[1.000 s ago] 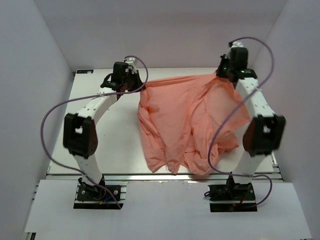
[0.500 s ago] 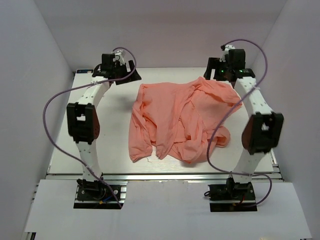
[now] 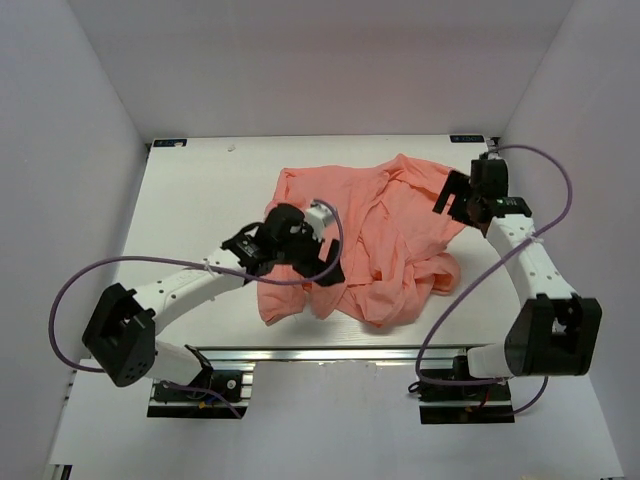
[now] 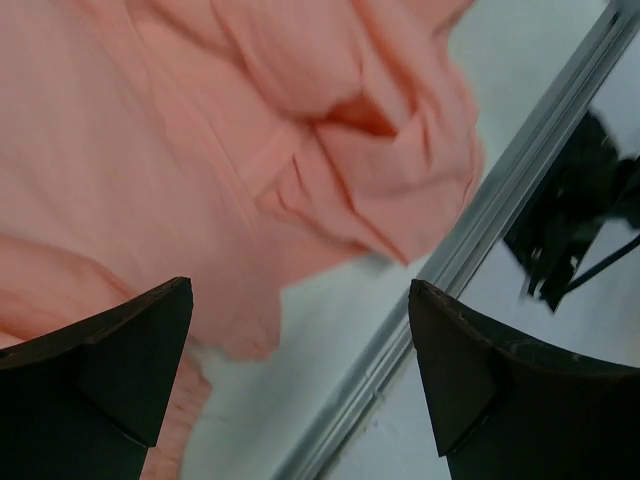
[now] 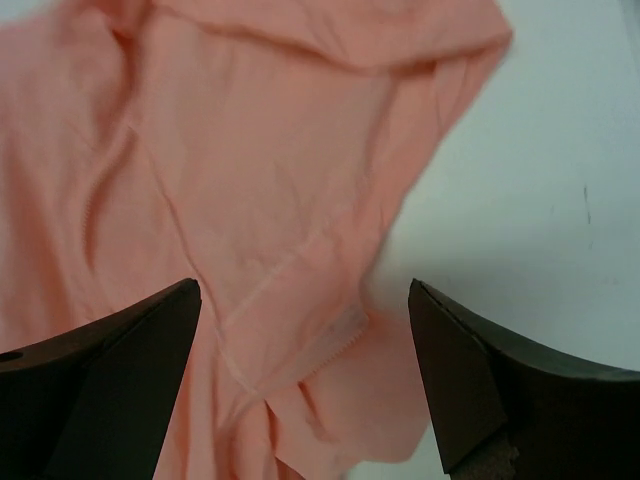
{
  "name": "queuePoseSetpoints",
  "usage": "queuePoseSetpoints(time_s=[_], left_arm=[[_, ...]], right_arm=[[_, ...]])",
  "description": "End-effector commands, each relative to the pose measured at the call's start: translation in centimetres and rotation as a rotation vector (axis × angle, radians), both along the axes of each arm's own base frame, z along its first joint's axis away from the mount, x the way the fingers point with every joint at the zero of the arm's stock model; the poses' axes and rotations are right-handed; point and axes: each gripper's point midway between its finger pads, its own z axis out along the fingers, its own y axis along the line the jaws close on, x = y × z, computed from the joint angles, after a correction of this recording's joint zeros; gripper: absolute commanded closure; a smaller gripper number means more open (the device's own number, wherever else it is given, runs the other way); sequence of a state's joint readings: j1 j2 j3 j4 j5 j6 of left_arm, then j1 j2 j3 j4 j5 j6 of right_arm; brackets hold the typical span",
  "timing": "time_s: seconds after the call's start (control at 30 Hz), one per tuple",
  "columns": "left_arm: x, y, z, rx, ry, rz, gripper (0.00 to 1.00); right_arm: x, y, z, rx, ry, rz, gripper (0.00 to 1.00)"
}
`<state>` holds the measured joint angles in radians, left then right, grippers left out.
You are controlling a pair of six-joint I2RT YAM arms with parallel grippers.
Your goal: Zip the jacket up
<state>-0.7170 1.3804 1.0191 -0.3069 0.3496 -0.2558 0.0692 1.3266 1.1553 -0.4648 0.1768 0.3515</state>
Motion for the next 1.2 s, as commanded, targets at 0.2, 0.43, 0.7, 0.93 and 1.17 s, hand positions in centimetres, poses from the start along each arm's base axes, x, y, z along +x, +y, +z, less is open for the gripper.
queuePoseSetpoints(time_s=[0.2, 0.43, 0.7, 0.93, 1.17], left_arm=[[-4.5, -4.3, -5.8, 0.188, -0.026, -0.165, 0.02], [-5.5, -8.2, -8.7, 0.336, -0.122, -0.268, 0.02], [-3.7, -10.3, -8.5, 0.354, -0.175, -0.281, 0.67], [-3.6, -10.8, -2.5, 0.208, -0.264, -0.25, 1.0], [-4.7, -9.3, 3.0, 0.069, -0.368, -0.241, 1.0]], right_arm=[[-1.6, 1.2, -9.9, 0.147, 0.316, 0.024, 0.11], [-2.4, 2.6, -12.4, 0.231, 0.359, 0.059, 0.26], [-1.3, 1.8, -10.5, 0.248, 0.289, 0.051, 1.0], [-0.3, 0.5, -3.5, 0.184, 0.104, 0.03, 1.0], [-0.7, -2.1, 7.0, 0.09, -0.164, -0.073, 1.0]])
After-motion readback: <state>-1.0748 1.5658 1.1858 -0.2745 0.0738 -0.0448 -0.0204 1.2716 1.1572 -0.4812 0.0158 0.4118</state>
